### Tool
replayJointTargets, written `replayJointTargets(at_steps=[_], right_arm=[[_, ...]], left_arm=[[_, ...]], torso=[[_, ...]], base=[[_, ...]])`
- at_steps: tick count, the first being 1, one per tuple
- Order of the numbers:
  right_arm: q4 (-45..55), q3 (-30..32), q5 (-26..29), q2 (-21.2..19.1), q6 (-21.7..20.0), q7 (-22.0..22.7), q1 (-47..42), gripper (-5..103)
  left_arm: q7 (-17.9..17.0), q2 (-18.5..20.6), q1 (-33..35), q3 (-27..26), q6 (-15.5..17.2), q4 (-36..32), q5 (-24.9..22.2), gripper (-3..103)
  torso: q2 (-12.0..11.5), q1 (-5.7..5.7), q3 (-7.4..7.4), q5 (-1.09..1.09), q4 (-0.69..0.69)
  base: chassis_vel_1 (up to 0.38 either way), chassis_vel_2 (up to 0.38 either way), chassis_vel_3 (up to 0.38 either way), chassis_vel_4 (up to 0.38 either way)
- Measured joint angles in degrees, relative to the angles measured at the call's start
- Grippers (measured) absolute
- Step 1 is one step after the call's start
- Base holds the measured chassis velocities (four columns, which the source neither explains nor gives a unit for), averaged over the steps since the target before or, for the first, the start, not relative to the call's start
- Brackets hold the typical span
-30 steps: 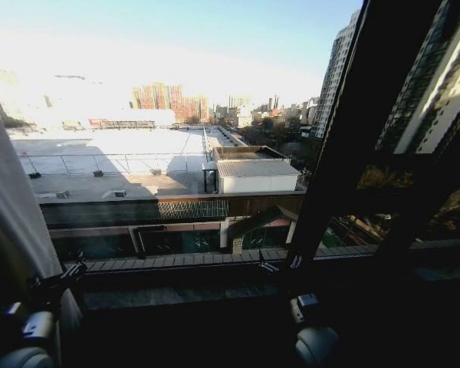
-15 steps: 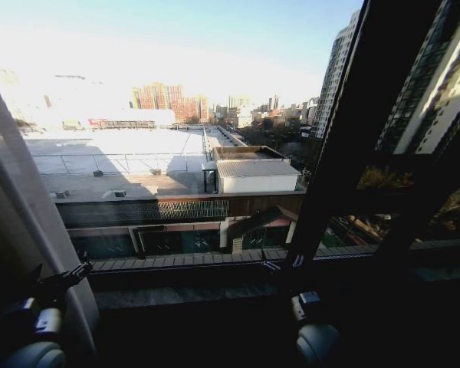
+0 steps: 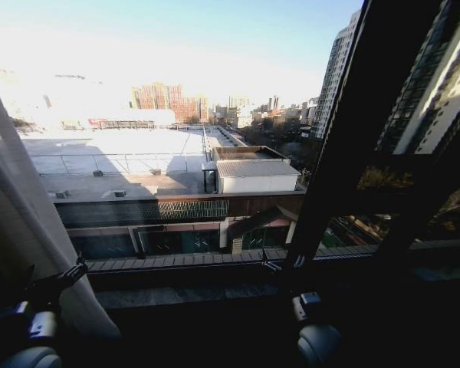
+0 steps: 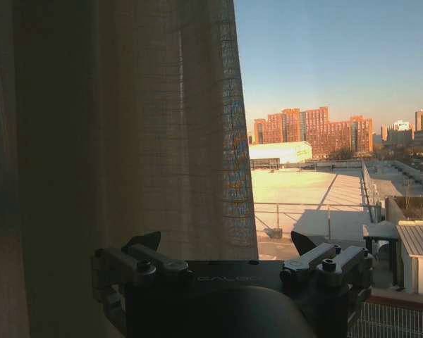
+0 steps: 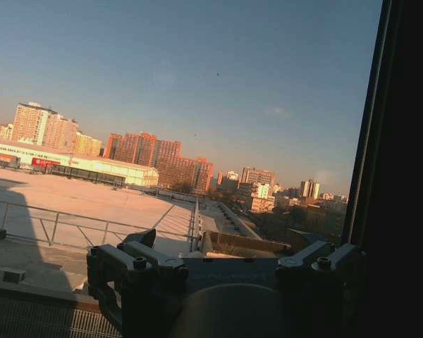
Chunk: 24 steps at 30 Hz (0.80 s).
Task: Open the curtains by pulling them apart, changing their state from closed to fully open.
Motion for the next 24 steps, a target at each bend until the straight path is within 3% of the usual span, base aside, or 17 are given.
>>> replayJointTargets(at_steps=[5,7,9,11,12,14,19,24], right_arm=[[0.0,-0.1,0.0,0.0,0.1,0.0,0.2,100],[0.0,-0.1,0.0,0.0,0.1,0.0,0.3,100],[0.0,-0.1,0.0,0.0,0.1,0.0,0.3,100],[0.0,0.0,0.0,0.0,0.2,0.0,0.2,100],[0.0,0.0,0.0,0.0,0.2,0.0,0.2,100],[0.0,0.2,0.1,-0.1,0.2,0.1,0.1,100],[0.1,1.0,0.4,-0.4,0.5,0.2,-0.1,100],[0.1,1.8,1.3,-0.7,1.0,0.2,-0.5,100]], left_arm=[[0.5,-0.5,1.0,0.7,2.6,-1.9,-0.8,100],[2.1,0.3,0.9,0.6,4.3,-2.0,-2.8,100],[6.5,1.5,0.7,0.4,4.9,-2.0,-5.1,100],[13.6,3.0,0.3,0.0,1.8,-1.0,-5.8,100],[13.6,3.0,0.3,0.0,1.8,-1.0,-5.8,100],[18.7,4.8,-0.6,-0.2,-0.8,1.3,-5.9,100],[21.6,8.4,-3.2,-1.0,-5.0,7.3,-6.5,100],[24.5,10.2,-4.2,-4.6,-6.7,13.0,-7.8,100]], torso=[[0.0,0.00,0.00,-0.01,-0.01],[0.0,0.00,0.00,0.00,-0.01],[0.0,0.00,0.00,-0.01,-0.01],[0.0,0.00,0.00,0.01,-0.02],[0.0,0.00,0.00,0.01,-0.02],[0.0,0.00,0.00,-0.01,-0.01],[0.0,0.01,0.00,-0.02,-0.01],[0.0,0.00,0.00,-0.02,-0.01]], base=[[0.000,0.000,0.000,0.000],[0.000,0.000,0.000,0.000],[0.000,0.000,0.000,0.000],[0.000,0.000,0.000,0.000],[0.000,0.000,0.000,0.000],[0.000,0.000,0.000,0.000],[0.000,0.000,0.000,0.000],[0.000,0.000,0.000,0.000]])
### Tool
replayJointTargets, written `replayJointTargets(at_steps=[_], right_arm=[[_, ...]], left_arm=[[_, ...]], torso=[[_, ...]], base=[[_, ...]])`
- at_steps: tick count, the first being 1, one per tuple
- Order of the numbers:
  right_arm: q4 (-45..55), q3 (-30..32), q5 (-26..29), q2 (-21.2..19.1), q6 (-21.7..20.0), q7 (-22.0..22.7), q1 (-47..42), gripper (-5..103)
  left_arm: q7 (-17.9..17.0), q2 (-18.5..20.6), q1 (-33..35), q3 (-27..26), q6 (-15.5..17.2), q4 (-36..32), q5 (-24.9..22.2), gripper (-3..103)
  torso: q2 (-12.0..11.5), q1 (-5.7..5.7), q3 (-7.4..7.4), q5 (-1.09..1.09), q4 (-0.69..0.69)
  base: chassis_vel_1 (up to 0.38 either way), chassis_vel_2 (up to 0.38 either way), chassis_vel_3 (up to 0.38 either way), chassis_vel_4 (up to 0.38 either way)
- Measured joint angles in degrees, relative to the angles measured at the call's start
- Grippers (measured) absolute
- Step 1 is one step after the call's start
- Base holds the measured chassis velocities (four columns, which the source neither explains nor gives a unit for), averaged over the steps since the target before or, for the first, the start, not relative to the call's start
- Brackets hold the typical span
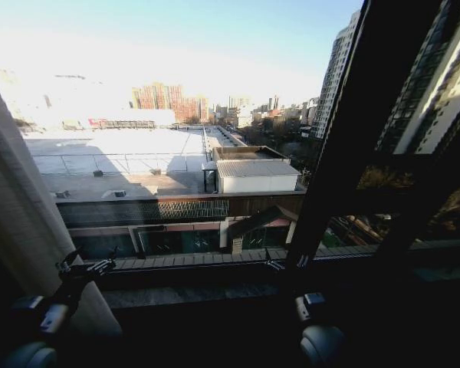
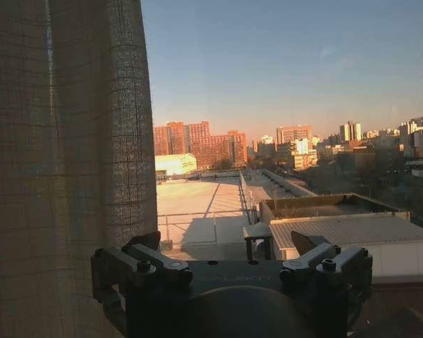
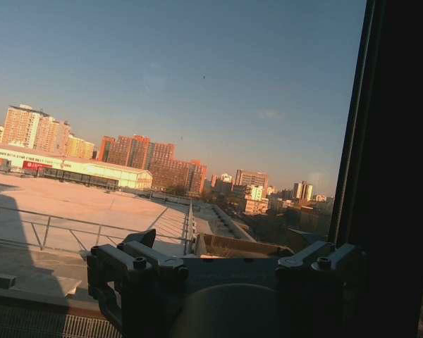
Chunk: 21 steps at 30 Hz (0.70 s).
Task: Open the curtains by pulling them apart, changing their state from closed to fully open.
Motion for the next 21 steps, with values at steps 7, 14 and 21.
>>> replayJointTargets(at_steps=[7,14,21], right_arm=[[-0.4,-0.1,0.1,-0.3,0.3,0.0,0.3,100],[-1.3,-0.7,0.2,-0.4,0.3,-0.1,1.1,100],[-2.4,-0.9,0.1,-0.2,0.6,-0.2,1.3,100]], left_arm=[[5.2,3.9,-0.9,-4.0,-4.6,10.7,-3.2,103],[6.2,12.7,-3.4,-9.9,-5.7,24.3,-6.3,96],[-4.6,15.1,-3.5,-15.2,-4.8,30.1,-8.0,88]], torso=[[0.0,0.00,0.00,-0.01,0.00],[0.0,0.00,0.00,-0.01,-0.01],[0.0,0.00,0.00,0.00,0.02]], base=[[0.000,0.000,0.000,0.000],[0.000,0.000,0.000,0.000],[0.000,0.000,0.000,0.000]])
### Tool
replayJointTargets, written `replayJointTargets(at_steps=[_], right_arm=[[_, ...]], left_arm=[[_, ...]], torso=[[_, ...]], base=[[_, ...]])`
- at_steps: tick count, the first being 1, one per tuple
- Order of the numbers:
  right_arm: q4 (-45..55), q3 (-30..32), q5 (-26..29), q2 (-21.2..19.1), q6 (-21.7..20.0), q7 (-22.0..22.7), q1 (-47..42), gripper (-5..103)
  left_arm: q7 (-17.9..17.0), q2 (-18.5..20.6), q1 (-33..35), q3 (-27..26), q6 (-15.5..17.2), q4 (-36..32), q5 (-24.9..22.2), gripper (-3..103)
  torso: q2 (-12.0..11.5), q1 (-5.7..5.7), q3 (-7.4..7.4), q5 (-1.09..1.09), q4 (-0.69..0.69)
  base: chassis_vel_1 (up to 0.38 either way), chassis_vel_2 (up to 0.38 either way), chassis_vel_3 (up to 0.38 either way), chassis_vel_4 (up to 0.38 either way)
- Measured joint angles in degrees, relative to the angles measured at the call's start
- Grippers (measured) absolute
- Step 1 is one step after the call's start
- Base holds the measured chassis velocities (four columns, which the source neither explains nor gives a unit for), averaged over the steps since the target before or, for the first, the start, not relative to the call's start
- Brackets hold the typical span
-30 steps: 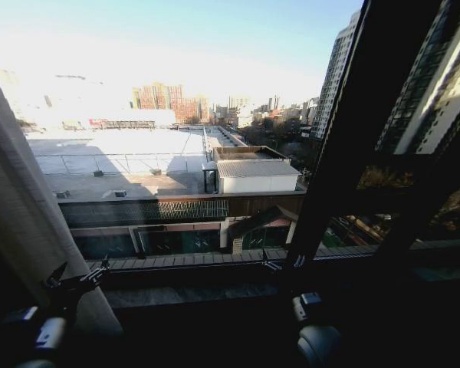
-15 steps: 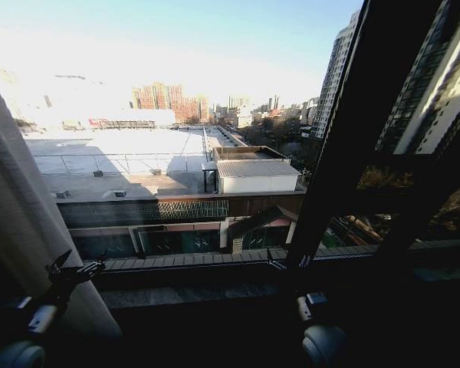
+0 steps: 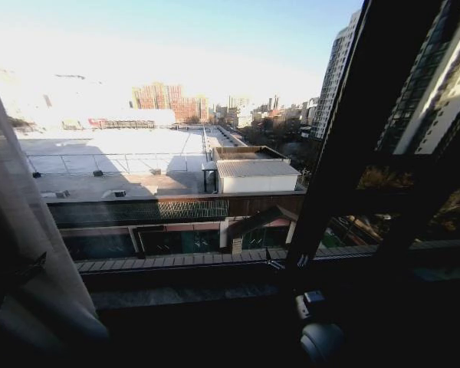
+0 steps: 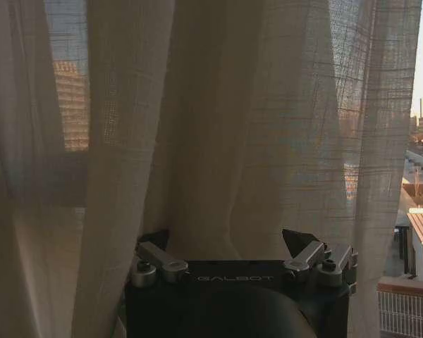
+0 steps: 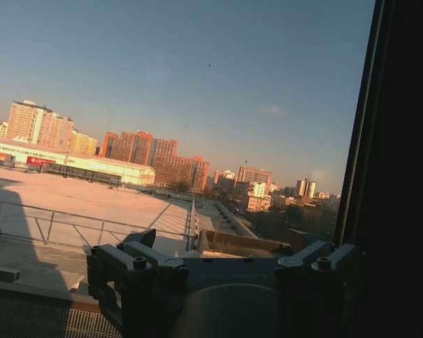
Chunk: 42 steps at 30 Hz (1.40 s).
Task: Open the curtains by pulling them apart, changing their state from closed to fully open.
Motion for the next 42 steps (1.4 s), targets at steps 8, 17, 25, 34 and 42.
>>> replayJointTargets(at_steps=[8,17,25,34,42], right_arm=[[-0.4,-0.7,0.0,-0.2,0.0,0.0,1.3,100],[0.2,-1.0,0.0,-0.1,-0.4,0.0,1.5,100],[0.4,-1.0,0.0,0.2,-0.6,0.0,1.3,100],[0.2,-1.0,0.0,0.4,-0.6,0.0,1.6,100],[0.8,-0.8,2.0,0.8,-2.5,0.1,2.2,100]], left_arm=[[-10.3,-1.7,-1.1,0.3,2.9,-2.4,2.8,100],[-23.8,-8.1,0.2,4.5,10.4,-14.3,4.8,100],[-31.1,-14.5,3.4,8.1,13.9,-29.4,5.1,100],[-28.4,-17.0,5.7,10.2,20.1,-39.9,4.7,100],[-16.7,-17.6,9.4,10.8,21.6,-45.0,2.9,100]], torso=[[0.0,0.00,0.00,0.01,-0.01],[0.0,0.00,0.00,-0.01,-0.02],[0.0,0.00,0.00,0.04,-0.02],[0.0,0.00,0.00,0.03,-0.02],[0.0,-0.01,0.00,0.03,-0.02]], base=[[0.000,0.000,0.000,0.000],[0.000,0.000,0.000,0.000],[0.000,0.000,0.000,0.000],[0.000,0.000,0.000,0.000],[0.000,0.000,0.000,0.000]])
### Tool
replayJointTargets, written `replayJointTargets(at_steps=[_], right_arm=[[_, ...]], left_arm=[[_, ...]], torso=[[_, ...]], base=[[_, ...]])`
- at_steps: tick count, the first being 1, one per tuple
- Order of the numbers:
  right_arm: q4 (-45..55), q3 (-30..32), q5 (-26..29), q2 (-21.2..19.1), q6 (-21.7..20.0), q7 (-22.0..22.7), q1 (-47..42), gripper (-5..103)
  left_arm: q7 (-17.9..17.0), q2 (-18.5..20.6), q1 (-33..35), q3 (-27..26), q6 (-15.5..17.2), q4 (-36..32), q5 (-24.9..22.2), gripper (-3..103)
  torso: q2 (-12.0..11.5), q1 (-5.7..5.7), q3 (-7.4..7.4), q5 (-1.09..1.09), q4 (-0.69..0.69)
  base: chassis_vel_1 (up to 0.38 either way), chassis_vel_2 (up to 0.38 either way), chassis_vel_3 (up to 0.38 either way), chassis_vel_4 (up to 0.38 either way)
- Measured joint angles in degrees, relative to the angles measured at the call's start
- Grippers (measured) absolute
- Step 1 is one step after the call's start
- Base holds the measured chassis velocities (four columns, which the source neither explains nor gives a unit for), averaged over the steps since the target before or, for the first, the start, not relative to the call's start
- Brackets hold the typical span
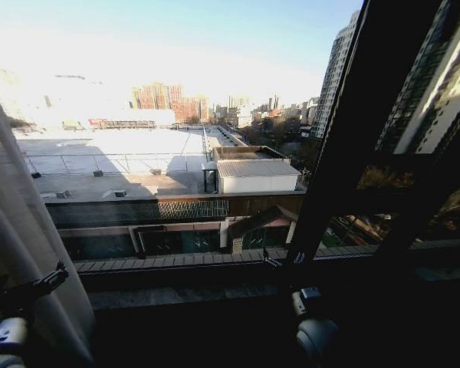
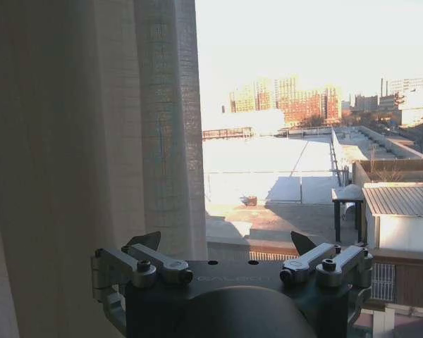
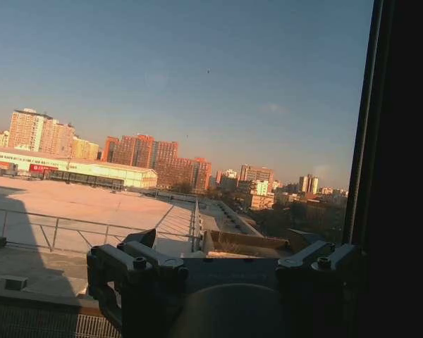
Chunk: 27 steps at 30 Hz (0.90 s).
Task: Open the curtains by pulling them apart, changing their state from closed to fully open.
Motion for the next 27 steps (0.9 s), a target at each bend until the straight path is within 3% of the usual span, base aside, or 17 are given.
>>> replayJointTargets(at_steps=[5,8,9,10,11,14,18,27], right_arm=[[0.3,0.3,0.5,0.0,-1.3,0.0,0.5,100],[1.9,0.5,2.0,-0.2,-5.6,0.0,1.1,100],[1.9,0.5,2.0,-0.2,-5.6,0.0,1.1,100],[2.3,0.5,2.6,-0.3,-6.3,0.0,1.3,100],[3.0,0.6,3.8,-0.5,-7.8,0.0,1.6,100],[3.4,0.8,4.4,-0.6,-8.7,0.0,1.9,100],[3.8,0.8,4.9,-0.6,-9.1,0.0,2.0,100],[4.1,0.8,5.1,-0.8,-9.9,-0.1,2.3,100]], left_arm=[[2.8,-0.1,-0.4,1.2,0.9,-0.1,0.0,100],[8.1,0.0,-0.9,2.4,-2.5,0.5,0.2,100],[8.1,0.0,-0.9,2.4,-2.5,0.5,0.2,100],[9.5,0.0,-0.9,2.5,-3.9,1.0,0.2,100],[13.9,0.0,-0.9,2.6,-8.6,2.9,0.8,100],[20.0,-0.6,-0.7,2.6,-14.6,6.4,1.7,100],[22.6,-1.9,-0.5,3.2,-16.8,9.8,2.2,100],[22.4,-2.4,-0.7,3.7,-17.0,10.3,2.6,100]], torso=[[0.0,0.01,0.00,-0.01,0.00],[0.0,0.01,0.00,0.00,-0.01],[0.0,0.01,0.00,0.00,-0.01],[0.0,0.00,0.00,-0.01,0.00],[0.0,0.00,0.00,-0.01,0.00],[0.0,0.01,0.00,-0.02,0.00],[0.0,0.01,0.00,-0.02,0.00],[0.0,0.01,0.00,-0.02,0.00]], base=[[0.000,0.000,0.000,0.000],[0.000,0.000,0.000,0.000],[0.000,0.000,0.000,0.000],[0.000,0.000,0.000,0.000],[0.000,0.000,0.000,0.000],[0.000,0.000,0.000,0.000],[0.000,0.000,0.000,0.000],[-0.053,-0.070,0.059,0.059]])
